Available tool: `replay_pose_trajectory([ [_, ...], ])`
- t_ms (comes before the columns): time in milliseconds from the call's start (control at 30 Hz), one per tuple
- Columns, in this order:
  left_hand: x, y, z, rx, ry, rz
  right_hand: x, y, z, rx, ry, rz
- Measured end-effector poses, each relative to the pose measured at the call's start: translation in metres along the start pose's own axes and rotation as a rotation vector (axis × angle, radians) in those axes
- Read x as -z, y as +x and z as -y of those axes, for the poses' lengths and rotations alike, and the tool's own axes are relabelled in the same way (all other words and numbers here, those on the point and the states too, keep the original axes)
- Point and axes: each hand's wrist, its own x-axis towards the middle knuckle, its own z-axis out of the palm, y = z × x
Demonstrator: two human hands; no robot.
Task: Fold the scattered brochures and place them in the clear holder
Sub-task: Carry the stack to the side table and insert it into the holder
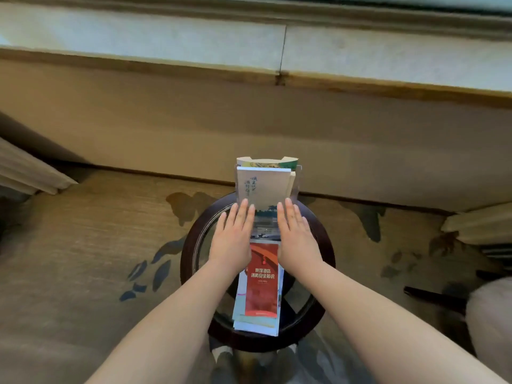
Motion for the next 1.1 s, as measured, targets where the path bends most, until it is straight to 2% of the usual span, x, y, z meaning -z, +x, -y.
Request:
replay_pose_trajectory([
  [133, -0.053, -0.032, -0.004, 0.061, -0.105, 0.281, -0.06, -0.029, -0.009, -0.091, 0.041, 0.224],
  [200, -0.079, -0.043, -0.006, 0.11, -0.171, 0.377, -0.091, -0.04, -0.011, -0.195, 0.144, 0.333],
  [300, -0.115, -0.053, -0.01, 0.249, -0.386, 0.47, -0.128, -0.052, -0.014, -0.359, 0.338, 0.346],
  [367, -0.133, -0.055, -0.014, 0.384, -0.608, 0.423, -0.146, -0.055, -0.014, -0.422, 0.436, 0.256],
  [467, -0.149, -0.053, -0.021, 0.591, -0.878, 0.27, -0.162, -0.053, -0.006, -0.521, 0.529, 0.129],
  [567, -0.154, -0.052, -0.031, 0.677, -0.945, 0.242, -0.165, -0.049, 0.003, -0.634, 0.604, 0.069],
  [733, -0.164, -0.049, -0.038, 0.812, -0.977, 0.311, -0.164, -0.044, -0.002, -0.76, 0.683, 0.04],
  [867, -0.165, -0.047, -0.035, 0.817, -0.872, 0.324, -0.162, -0.041, -0.009, -0.744, 0.77, 0.083],
  [1000, -0.156, -0.055, -0.028, 0.826, -1.047, 0.331, -0.151, -0.041, -0.012, -0.653, 0.741, 0.125],
  [1100, -0.145, -0.059, -0.016, 0.735, -1.182, 0.411, -0.134, -0.039, -0.011, -0.56, 0.708, 0.167],
])
